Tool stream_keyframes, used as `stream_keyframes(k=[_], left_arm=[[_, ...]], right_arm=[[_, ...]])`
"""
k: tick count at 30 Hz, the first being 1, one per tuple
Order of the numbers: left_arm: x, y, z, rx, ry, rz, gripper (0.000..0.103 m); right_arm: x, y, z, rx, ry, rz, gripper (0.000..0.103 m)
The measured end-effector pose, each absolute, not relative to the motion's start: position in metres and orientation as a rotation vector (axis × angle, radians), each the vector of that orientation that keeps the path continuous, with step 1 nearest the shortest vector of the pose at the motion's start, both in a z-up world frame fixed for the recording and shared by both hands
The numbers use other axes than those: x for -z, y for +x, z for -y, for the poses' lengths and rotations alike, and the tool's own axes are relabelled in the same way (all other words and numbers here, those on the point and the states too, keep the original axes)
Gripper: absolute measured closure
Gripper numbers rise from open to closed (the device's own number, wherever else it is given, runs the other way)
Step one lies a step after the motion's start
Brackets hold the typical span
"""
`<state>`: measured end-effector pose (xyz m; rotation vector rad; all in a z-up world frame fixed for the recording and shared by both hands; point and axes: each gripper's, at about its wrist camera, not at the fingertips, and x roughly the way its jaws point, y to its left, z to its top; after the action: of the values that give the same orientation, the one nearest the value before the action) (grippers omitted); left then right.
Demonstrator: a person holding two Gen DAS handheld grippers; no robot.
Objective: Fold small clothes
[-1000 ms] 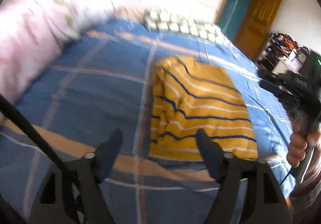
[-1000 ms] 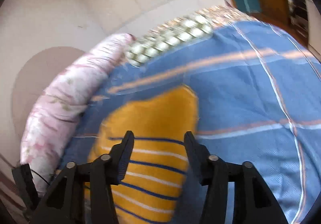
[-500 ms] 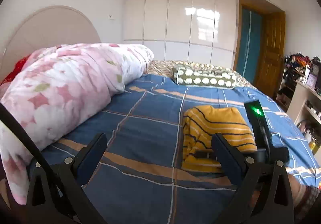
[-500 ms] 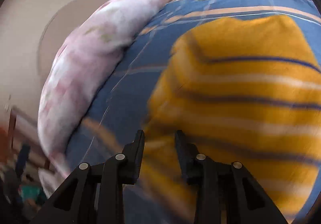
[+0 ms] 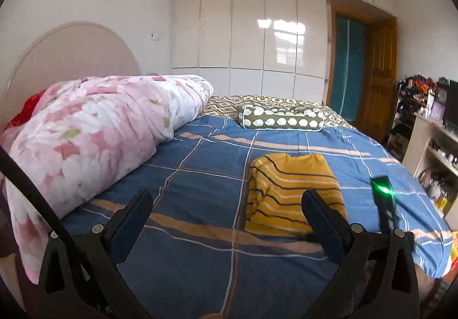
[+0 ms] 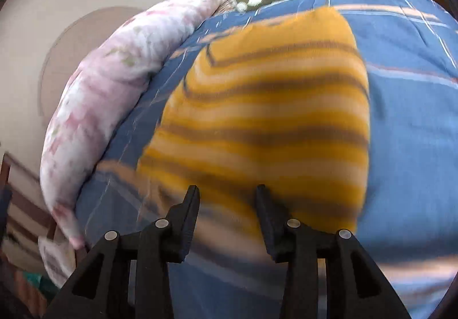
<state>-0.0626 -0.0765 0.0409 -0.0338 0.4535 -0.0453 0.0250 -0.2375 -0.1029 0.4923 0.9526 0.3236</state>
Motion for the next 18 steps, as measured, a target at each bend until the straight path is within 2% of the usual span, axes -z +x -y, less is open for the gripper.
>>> stream_keyframes(k=[2,6,12,18], left_arm=[[-0.038,-0.066,0.085,0.069,-0.014,-0.473,0.0],[-0.027,-0.067,0.103,0.097,0.022,-0.554,0.0],[-0.008,-0.073,0.134,0.144,0.049,-0.656,0.0],[0.011,-0.073,0.157,0.193,0.085,-0.752,0.0]], right_arm=[[0.11,0.006,0.245,-0.324,0.527,-0.988,0.059],[0.105,-0.043,0.286,-0.217,0.533,-0.928,0.059],[0.083,-0.096,0.343,-0.006,0.533,-0.845,0.05],[0.077,-0.111,0.349,0.094,0.45,-0.825,0.049]])
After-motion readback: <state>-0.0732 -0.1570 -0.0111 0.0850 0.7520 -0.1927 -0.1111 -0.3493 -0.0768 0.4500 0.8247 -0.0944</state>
